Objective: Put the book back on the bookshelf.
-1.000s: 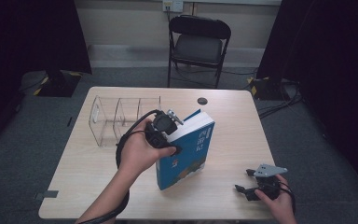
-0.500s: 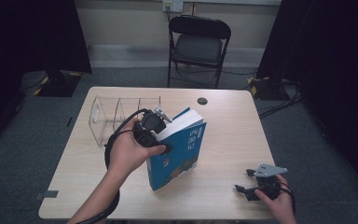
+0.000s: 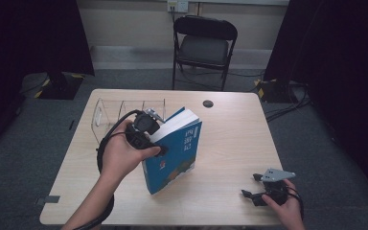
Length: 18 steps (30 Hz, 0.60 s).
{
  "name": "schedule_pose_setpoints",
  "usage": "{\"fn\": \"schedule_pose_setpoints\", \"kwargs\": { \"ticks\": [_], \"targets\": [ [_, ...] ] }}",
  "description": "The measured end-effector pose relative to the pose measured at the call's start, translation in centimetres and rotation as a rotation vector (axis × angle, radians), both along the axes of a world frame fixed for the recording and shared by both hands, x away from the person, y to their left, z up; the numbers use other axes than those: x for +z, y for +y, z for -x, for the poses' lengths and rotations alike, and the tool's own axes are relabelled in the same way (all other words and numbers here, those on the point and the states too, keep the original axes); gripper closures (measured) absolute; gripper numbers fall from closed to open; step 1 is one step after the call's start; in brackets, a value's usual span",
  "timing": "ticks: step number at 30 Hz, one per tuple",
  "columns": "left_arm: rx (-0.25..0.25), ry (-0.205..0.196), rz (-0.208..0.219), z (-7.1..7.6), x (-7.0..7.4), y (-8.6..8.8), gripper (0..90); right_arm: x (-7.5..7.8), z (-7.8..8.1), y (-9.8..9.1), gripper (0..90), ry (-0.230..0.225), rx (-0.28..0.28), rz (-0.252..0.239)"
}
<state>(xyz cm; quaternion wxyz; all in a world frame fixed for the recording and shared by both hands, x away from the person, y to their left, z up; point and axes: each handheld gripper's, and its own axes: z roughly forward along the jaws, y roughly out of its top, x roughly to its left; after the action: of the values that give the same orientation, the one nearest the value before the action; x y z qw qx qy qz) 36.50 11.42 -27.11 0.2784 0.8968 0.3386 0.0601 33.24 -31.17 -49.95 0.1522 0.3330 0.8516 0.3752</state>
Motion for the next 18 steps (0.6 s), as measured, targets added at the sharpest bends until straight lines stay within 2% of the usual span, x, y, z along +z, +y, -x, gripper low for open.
{"fn": "schedule_pose_setpoints", "kwargs": {
  "ticks": [5, 18],
  "targets": [
    [0.014, -0.013, -0.002, 0.1, 0.2, 0.7, 62.0, 0.0, 0.0, 0.0, 17.8, 0.000, 0.000, 0.000],
    [0.054, -0.007, 0.007, 0.0, 0.3, 2.4, 62.0, 0.0, 0.0, 0.0, 17.8, 0.000, 0.000, 0.000]
  ]
}}
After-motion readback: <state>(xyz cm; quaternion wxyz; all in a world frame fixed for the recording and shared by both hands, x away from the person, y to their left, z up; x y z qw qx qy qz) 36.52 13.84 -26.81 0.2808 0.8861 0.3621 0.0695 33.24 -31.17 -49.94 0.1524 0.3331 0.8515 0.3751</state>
